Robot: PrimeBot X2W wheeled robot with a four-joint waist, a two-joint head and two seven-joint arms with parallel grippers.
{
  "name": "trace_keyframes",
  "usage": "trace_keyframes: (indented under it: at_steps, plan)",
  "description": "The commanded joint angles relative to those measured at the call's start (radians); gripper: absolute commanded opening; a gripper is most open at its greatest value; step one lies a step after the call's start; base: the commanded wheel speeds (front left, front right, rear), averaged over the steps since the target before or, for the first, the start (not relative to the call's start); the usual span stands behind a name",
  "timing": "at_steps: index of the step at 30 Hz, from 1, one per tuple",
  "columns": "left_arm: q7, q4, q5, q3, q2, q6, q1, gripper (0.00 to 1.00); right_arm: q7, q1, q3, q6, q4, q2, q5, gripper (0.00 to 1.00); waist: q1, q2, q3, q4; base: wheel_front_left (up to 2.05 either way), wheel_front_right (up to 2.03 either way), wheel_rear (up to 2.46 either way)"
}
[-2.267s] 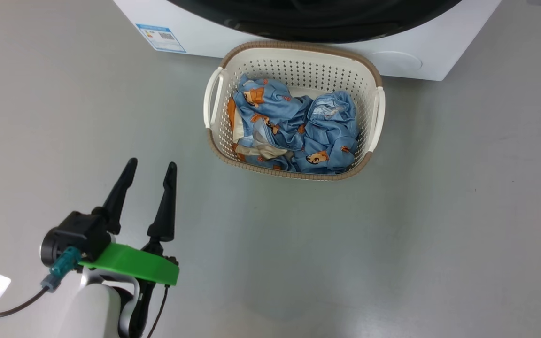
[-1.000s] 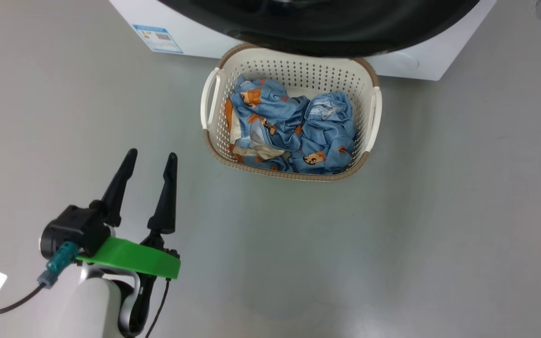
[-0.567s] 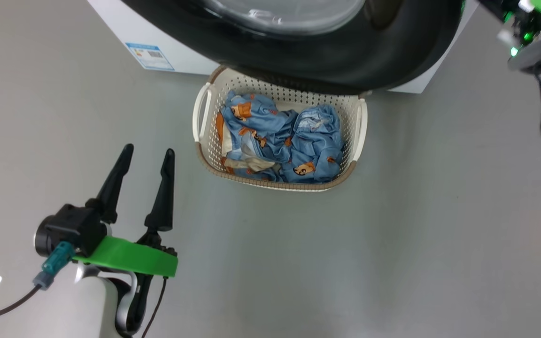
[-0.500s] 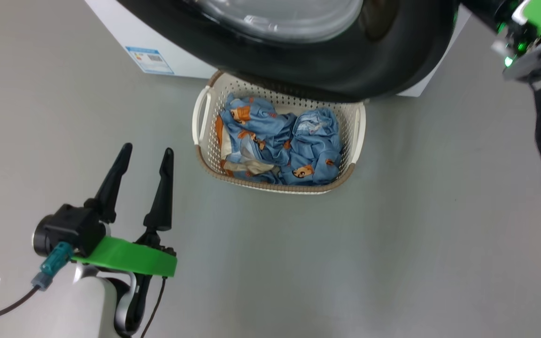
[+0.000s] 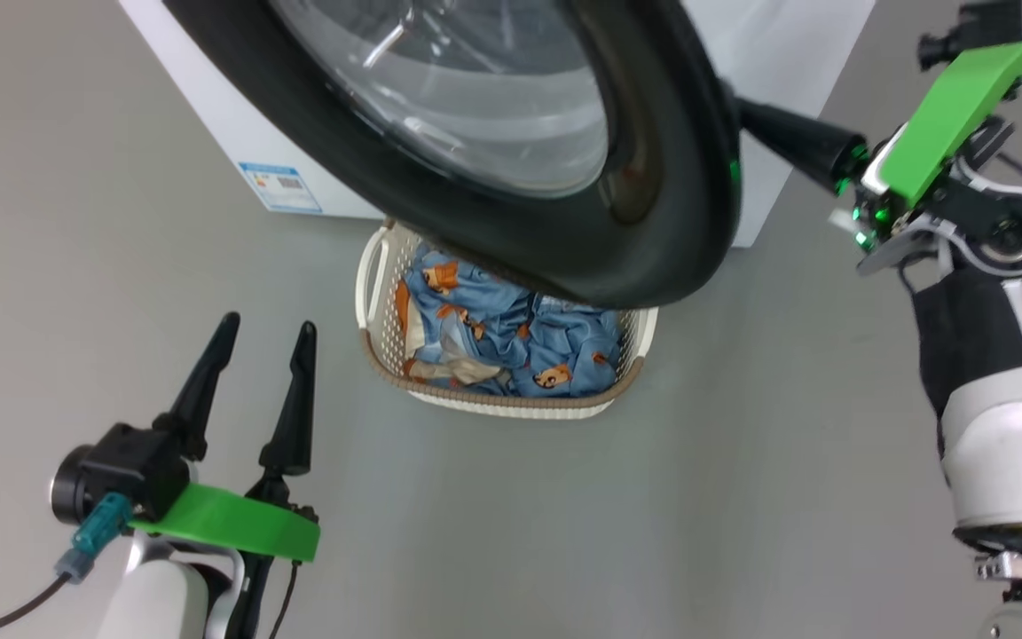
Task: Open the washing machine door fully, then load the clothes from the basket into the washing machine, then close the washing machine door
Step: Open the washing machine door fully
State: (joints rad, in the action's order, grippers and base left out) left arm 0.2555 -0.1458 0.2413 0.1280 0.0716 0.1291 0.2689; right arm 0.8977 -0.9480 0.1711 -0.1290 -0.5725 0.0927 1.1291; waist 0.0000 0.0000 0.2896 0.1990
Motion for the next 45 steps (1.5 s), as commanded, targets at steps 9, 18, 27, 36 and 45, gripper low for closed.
trace_keyframes:
  at_steps: [9, 18, 27, 36, 45]
  plan:
    - [0.006, 0.014, -0.011, -0.024, 0.035, 0.002, -0.028, 1.0, -0.011, 0.096, -0.08, -0.002, 0.058, -0.041, 0.055, 0.0, 0.0, 0.0, -0.068, -0.013, 0.0, 0.0, 0.0]
    - [0.006, 0.019, -0.002, -0.025, 0.038, 0.002, -0.032, 1.0, -0.084, 0.095, -0.145, -0.002, 0.006, -0.042, 0.101, 0.0, 0.0, 0.0, -0.051, 0.007, 0.0, 0.0, 0.0]
    - [0.006, 0.021, -0.003, -0.025, 0.03, 0.002, -0.02, 1.0, -0.047, 0.081, -0.218, -0.002, -0.003, -0.042, 0.142, 0.0, 0.0, 0.0, -0.034, 0.023, 0.0, 0.0, 0.0]
    - [0.006, 0.02, -0.004, -0.024, 0.028, 0.002, -0.019, 1.0, -0.02, 0.117, -0.314, -0.002, 0.042, -0.042, 0.196, 0.0, 0.0, 0.0, -0.044, 0.013, 0.0, 0.0, 0.0]
    - [0.006, 0.022, -0.003, -0.02, 0.028, 0.002, -0.015, 1.0, -0.067, 0.143, -0.442, -0.002, 0.074, -0.042, 0.278, 0.0, 0.0, 0.0, -0.05, 0.01, 0.0, 0.0, 0.0]
